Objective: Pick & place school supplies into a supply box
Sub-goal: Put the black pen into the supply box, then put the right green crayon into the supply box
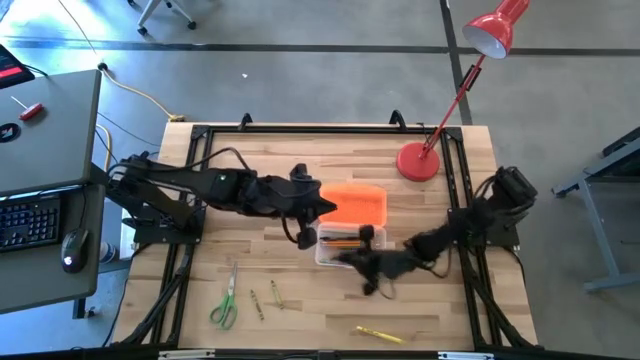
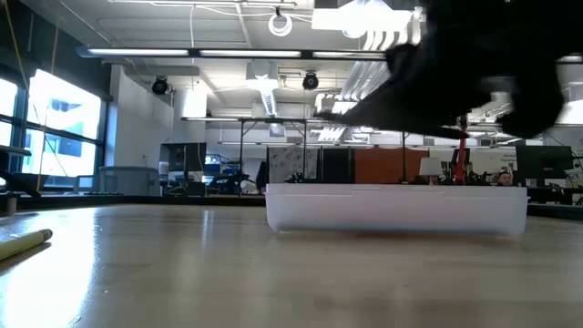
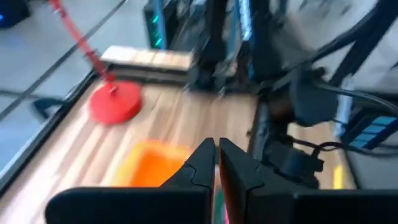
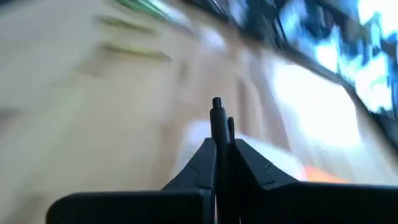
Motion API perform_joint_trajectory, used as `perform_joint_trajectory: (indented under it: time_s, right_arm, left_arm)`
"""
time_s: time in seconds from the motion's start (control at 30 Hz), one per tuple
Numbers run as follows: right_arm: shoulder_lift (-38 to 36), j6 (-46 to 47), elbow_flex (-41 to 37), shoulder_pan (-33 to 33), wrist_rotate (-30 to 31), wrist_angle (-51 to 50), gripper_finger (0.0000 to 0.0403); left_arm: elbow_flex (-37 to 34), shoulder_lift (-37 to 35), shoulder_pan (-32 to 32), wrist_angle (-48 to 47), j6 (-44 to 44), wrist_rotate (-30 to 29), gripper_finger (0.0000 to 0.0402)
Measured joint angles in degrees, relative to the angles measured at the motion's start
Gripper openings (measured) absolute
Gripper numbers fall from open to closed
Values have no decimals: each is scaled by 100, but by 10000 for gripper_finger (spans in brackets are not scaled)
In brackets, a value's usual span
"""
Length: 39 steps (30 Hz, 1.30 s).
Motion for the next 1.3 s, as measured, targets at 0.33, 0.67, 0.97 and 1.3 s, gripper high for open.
perform_joint_trajectory:
  time_s: [0.33, 0.67, 0.97, 1.3]
  right_arm:
    - [-2, 1975, 505, -1117, -858, -1420, 23]
    - [-2, 1954, -88, -1314, -851, -1395, 52]
    - [-2, 1649, -108, -1307, -1106, -630, 61]
    - [-2, 1189, 406, -1237, -1176, 273, 92]
  left_arm:
    - [512, -2, -237, -2421, -993, -305, 53]
    - [133, 7, -2043, -3677, -3399, -2004, 53]
    - [-927, 2, -3623, -3626, -5707, -2239, 53]
    - [-2017, 2, -4019, -3425, -7836, -1506, 53]
